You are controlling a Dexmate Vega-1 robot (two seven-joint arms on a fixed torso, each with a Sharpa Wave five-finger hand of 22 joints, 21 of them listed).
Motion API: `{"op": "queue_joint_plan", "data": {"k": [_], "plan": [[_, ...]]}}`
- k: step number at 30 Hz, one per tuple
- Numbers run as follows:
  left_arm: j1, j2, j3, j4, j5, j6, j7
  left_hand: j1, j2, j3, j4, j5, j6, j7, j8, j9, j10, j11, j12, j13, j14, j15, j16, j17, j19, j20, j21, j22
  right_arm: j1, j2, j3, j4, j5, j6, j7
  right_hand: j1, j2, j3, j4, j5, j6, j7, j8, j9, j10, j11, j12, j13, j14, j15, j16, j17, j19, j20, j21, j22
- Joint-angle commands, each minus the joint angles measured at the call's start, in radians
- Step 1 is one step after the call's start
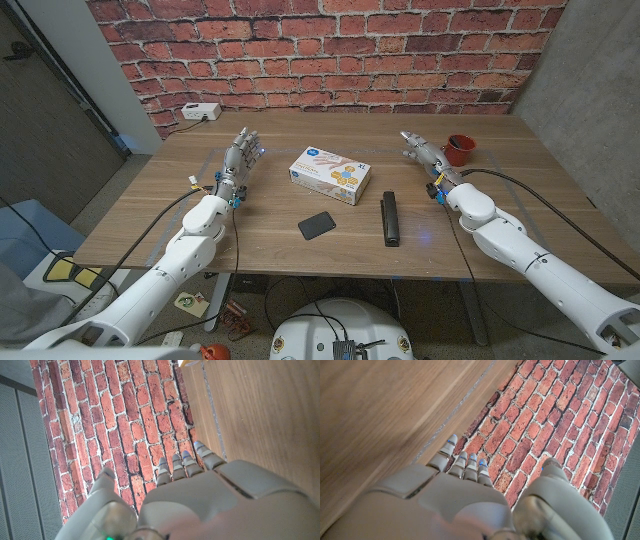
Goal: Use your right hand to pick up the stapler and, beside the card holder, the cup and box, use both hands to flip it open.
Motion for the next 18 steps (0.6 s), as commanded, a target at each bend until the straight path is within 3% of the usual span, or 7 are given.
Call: {"op": "queue_joint_plan", "data": {"k": [1, 10, 14, 18], "plan": [[-0.002, -0.001, -0.001, 0.002, 0.001, -0.001, -0.001, 0.010, 0.006, 0.005, -0.004, 0.002, 0.011, 0.002, -0.001, 0.004, 0.009, 0.003, 0.001, 0.005, 0.002, 0.000, 0.000, 0.004, 0.005, 0.002, 0.002, 0.001, -0.043, -0.030, 0.007, -0.071, -0.043, -0.038, -0.053, 0.016, -0.003, 0.005, -0.009, -0.001, -0.005, 0.009, 0.001, 0.004, -0.001, 0.004, 0.003, 0.003, -0.001, 0.006, 0.000, 0.002, 0.001, 0.008, 0.007, 0.004], [0.003, -0.001, -0.002, 0.000, 0.001, -0.004, 0.002, 0.010, 0.007, 0.005, -0.004, 0.002, 0.012, 0.001, -0.001, 0.004, 0.009, 0.002, 0.000, 0.005, 0.002, 0.000, 0.000, 0.004, 0.004, 0.003, 0.001, 0.001, -0.063, -0.060, 0.005, -0.137, -0.103, -0.104, -0.100, 0.045, 0.005, 0.015, -0.026, -0.003, 0.000, 0.007, 0.004, 0.004, 0.024, 0.001, 0.015, 0.006, 0.029, -0.014, 0.012, 0.004, 0.008, 0.005, 0.009, 0.005], [0.007, -0.001, -0.003, -0.003, 0.000, -0.003, 0.006, 0.010, 0.007, 0.004, -0.005, 0.002, 0.012, 0.002, -0.001, 0.004, 0.009, 0.003, 0.000, 0.005, 0.002, 0.001, 0.000, 0.004, 0.004, 0.003, 0.001, 0.001, -0.070, -0.070, 0.002, -0.161, -0.126, -0.133, -0.114, 0.058, 0.006, 0.018, -0.034, -0.005, -0.003, -0.004, 0.004, 0.004, 0.020, -0.021, 0.015, 0.012, 0.038, -0.030, 0.016, 0.009, 0.016, 0.030, 0.012, 0.006], [0.010, 0.002, -0.004, -0.006, 0.000, -0.002, 0.008, 0.010, 0.007, 0.004, -0.004, 0.002, 0.012, 0.002, -0.001, 0.004, 0.009, 0.003, -0.001, 0.005, 0.002, 0.001, 0.000, 0.004, 0.004, 0.003, 0.001, 0.001, -0.079, -0.073, 0.006, -0.170, -0.127, -0.139, -0.118, 0.058, 0.009, 0.018, -0.034, -0.007, -0.004, -0.005, 0.004, 0.005, 0.015, -0.022, 0.014, 0.015, 0.052, -0.033, 0.024, 0.012, 0.016, 0.033, 0.012, 0.007]]}}
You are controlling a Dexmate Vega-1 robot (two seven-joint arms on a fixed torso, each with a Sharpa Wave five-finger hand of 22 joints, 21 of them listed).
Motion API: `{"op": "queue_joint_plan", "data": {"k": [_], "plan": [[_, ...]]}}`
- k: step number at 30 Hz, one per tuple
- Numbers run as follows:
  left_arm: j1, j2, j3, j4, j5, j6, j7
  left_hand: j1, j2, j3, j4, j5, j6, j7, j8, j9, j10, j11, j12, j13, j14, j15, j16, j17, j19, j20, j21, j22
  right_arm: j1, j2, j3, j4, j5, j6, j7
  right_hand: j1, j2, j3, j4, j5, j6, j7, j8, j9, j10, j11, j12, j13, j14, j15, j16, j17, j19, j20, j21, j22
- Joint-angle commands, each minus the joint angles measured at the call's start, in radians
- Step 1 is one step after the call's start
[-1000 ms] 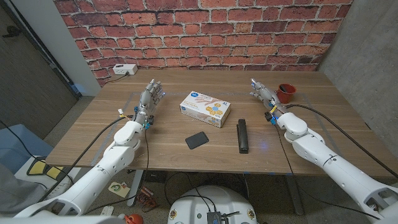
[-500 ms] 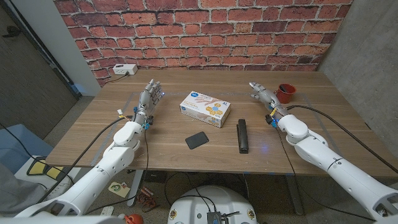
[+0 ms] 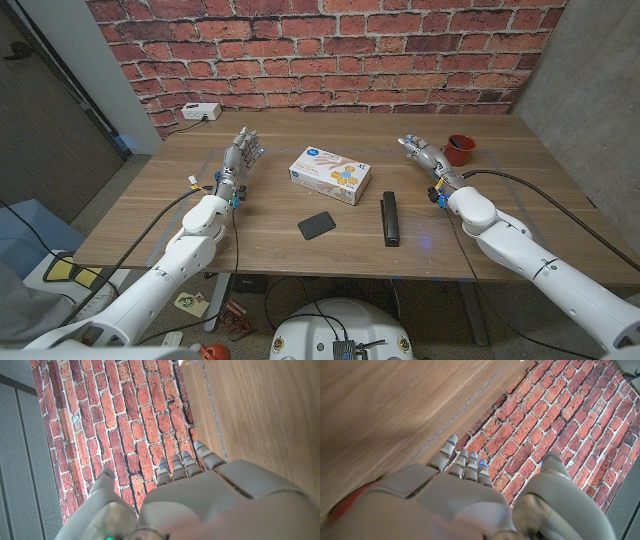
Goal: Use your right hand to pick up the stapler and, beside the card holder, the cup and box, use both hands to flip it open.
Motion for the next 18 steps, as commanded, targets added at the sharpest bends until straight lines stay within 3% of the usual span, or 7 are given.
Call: {"op": "queue_joint_plan", "data": {"k": [1, 13, 18], "plan": [[0.010, 0.003, -0.003, -0.007, 0.001, 0.000, 0.006, 0.009, 0.007, 0.004, -0.005, 0.002, 0.012, 0.001, -0.001, 0.004, 0.009, 0.004, -0.001, 0.005, 0.002, 0.002, 0.000, 0.004, 0.004, 0.003, 0.001, 0.001, -0.030, -0.026, 0.003, -0.061, -0.045, -0.058, -0.041, 0.012, 0.004, -0.001, -0.006, -0.007, -0.001, -0.002, 0.004, 0.005, 0.001, -0.005, 0.003, 0.006, 0.022, -0.007, 0.012, 0.006, 0.005, 0.012, 0.004, 0.002], [0.007, 0.000, -0.003, -0.004, -0.001, 0.000, 0.005, 0.009, 0.008, 0.004, -0.005, 0.002, 0.012, 0.001, -0.002, 0.004, 0.009, 0.004, -0.002, 0.005, 0.002, 0.002, 0.000, 0.004, 0.011, 0.005, 0.004, 0.001, -0.052, -0.050, 0.010, -0.103, -0.067, -0.093, -0.054, 0.018, 0.014, 0.001, -0.009, -0.010, -0.004, -0.007, 0.005, 0.005, -0.015, -0.011, 0.000, 0.015, 0.012, 0.002, 0.016, 0.020, 0.026, 0.066, 0.012, 0.006], [0.008, 0.003, -0.005, -0.007, 0.000, 0.001, 0.008, 0.009, 0.008, 0.003, -0.005, 0.002, 0.012, 0.001, -0.002, 0.004, 0.010, 0.004, -0.002, 0.005, 0.003, 0.002, 0.000, 0.004, 0.012, 0.006, 0.004, 0.001, -0.059, -0.056, 0.012, -0.116, -0.078, -0.099, -0.061, 0.031, 0.022, 0.007, -0.015, -0.010, -0.007, -0.008, 0.005, 0.005, -0.020, -0.010, 0.000, 0.018, 0.019, -0.002, 0.022, 0.024, 0.043, 0.059, 0.018, 0.007]]}}
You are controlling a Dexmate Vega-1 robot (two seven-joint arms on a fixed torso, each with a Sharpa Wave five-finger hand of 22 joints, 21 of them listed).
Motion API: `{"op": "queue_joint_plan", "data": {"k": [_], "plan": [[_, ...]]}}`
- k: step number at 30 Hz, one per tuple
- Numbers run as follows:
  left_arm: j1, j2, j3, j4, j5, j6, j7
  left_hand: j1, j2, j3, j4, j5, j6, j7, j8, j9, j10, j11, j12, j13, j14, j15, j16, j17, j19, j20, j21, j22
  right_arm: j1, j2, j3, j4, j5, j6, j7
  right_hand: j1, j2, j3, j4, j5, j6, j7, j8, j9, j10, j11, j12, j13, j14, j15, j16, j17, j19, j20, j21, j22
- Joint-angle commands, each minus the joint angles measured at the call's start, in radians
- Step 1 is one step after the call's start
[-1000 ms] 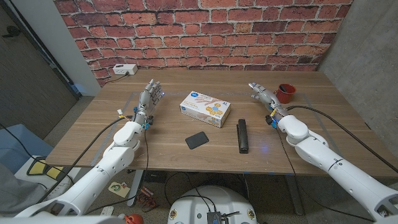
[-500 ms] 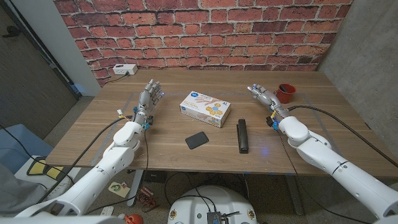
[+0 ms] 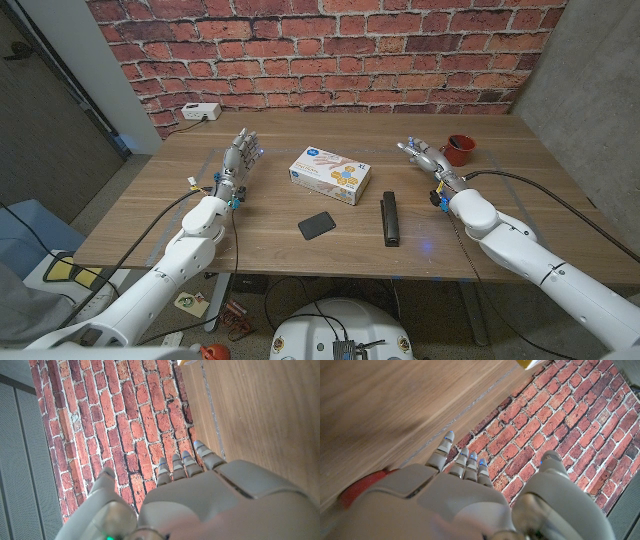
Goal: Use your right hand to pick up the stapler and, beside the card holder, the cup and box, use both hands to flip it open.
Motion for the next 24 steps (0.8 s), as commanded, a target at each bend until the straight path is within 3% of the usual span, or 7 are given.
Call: {"op": "queue_joint_plan", "data": {"k": [1, 8, 24], "plan": [[0.002, 0.002, -0.004, -0.003, -0.001, 0.001, 0.004, 0.004, 0.002, 0.002, -0.003, 0.002, 0.012, 0.002, -0.002, 0.004, 0.005, 0.000, -0.002, 0.005, 0.004, 0.002, 0.000, 0.004, 0.006, 0.001, 0.004, 0.002, -0.022, -0.023, 0.005, -0.046, -0.032, -0.038, -0.020, 0.020, 0.009, 0.006, -0.014, -0.002, -0.002, 0.000, 0.005, 0.005, -0.006, 0.005, 0.001, 0.004, 0.004, -0.006, 0.008, 0.007, 0.015, -0.013, 0.011, 0.003], [0.007, 0.006, -0.008, -0.011, -0.002, 0.004, 0.010, 0.003, 0.003, 0.001, -0.003, 0.002, 0.011, 0.002, -0.002, 0.004, 0.005, 0.000, -0.003, 0.005, 0.003, 0.001, 0.000, 0.004, 0.006, 0.000, 0.003, 0.002, -0.032, -0.035, 0.004, -0.070, -0.055, -0.062, -0.032, 0.035, 0.014, 0.012, -0.021, -0.003, -0.001, 0.004, 0.006, 0.006, -0.005, 0.015, 0.002, 0.006, 0.008, -0.009, 0.011, 0.009, 0.017, -0.017, 0.011, 0.003], [0.006, 0.005, -0.010, -0.009, -0.005, 0.004, 0.008, 0.003, 0.004, 0.001, -0.003, 0.002, 0.011, 0.001, -0.003, 0.004, 0.004, 0.000, -0.004, 0.005, 0.001, 0.002, -0.001, 0.004, 0.002, 0.002, 0.002, 0.002, -0.063, -0.064, 0.009, -0.136, -0.104, -0.127, -0.061, 0.050, 0.030, 0.019, -0.025, -0.009, 0.003, 0.005, 0.009, 0.005, 0.008, 0.000, 0.010, 0.011, 0.054, -0.043, 0.043, 0.029, 0.024, -0.022, 0.010, 0.004]]}}
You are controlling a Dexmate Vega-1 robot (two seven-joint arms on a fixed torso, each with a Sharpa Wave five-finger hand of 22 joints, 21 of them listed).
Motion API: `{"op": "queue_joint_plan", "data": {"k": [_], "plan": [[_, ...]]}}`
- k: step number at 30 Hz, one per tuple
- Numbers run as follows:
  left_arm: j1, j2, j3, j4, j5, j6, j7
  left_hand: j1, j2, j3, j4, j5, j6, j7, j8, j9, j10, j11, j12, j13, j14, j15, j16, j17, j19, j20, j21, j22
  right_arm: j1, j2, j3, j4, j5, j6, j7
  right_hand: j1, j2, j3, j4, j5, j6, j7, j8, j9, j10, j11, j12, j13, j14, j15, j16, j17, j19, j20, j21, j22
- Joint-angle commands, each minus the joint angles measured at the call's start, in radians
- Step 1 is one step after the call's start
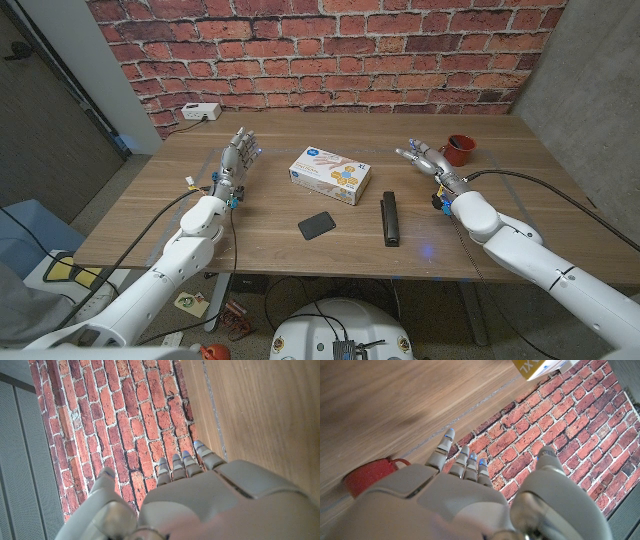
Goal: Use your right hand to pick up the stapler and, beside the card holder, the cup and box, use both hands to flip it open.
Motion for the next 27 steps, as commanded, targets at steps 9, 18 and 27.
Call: {"op": "queue_joint_plan", "data": {"k": [9, 18, 27], "plan": [[0.015, 0.006, -0.009, -0.012, -0.002, -0.005, 0.005, 0.002, 0.005, 0.000, -0.003, 0.002, 0.011, 0.001, -0.003, 0.004, 0.004, 0.003, -0.005, 0.005, 0.002, 0.005, 0.000, 0.004, 0.002, 0.002, 0.002, 0.002, -0.039, -0.032, 0.001, -0.075, -0.064, -0.074, -0.035, 0.015, 0.000, 0.005, -0.005, -0.004, 0.008, 0.006, 0.007, 0.005, 0.016, -0.004, 0.011, 0.004, 0.005, -0.031, 0.009, 0.012, 0.009, -0.005, 0.003, 0.004], [0.031, 0.011, -0.016, -0.027, -0.001, -0.012, 0.013, 0.002, 0.005, 0.000, -0.003, 0.002, 0.009, 0.000, -0.004, 0.004, 0.001, 0.001, -0.007, 0.005, 0.001, 0.006, -0.001, 0.004, 0.002, 0.001, 0.001, 0.002, -0.047, -0.036, -0.010, -0.102, -0.111, -0.112, -0.059, 0.019, -0.003, 0.004, -0.008, -0.006, 0.017, 0.007, 0.010, 0.005, 0.031, -0.001, 0.017, 0.006, 0.009, -0.040, 0.015, 0.017, 0.014, -0.011, 0.004, 0.004], [0.042, 0.010, -0.018, -0.034, 0.000, -0.018, 0.017, 0.002, 0.005, -0.001, -0.003, 0.002, 0.011, 0.001, -0.003, 0.004, 0.003, 0.003, -0.006, 0.005, 0.002, 0.004, 0.000, 0.004, 0.002, 0.002, 0.002, 0.002, -0.069, -0.049, -0.011, -0.134, -0.144, -0.160, -0.076, 0.023, -0.006, 0.003, -0.010, -0.008, 0.029, 0.009, 0.014, 0.005, 0.040, 0.000, 0.020, 0.007, 0.016, -0.041, 0.020, 0.021, 0.017, -0.011, 0.004, 0.004]]}}
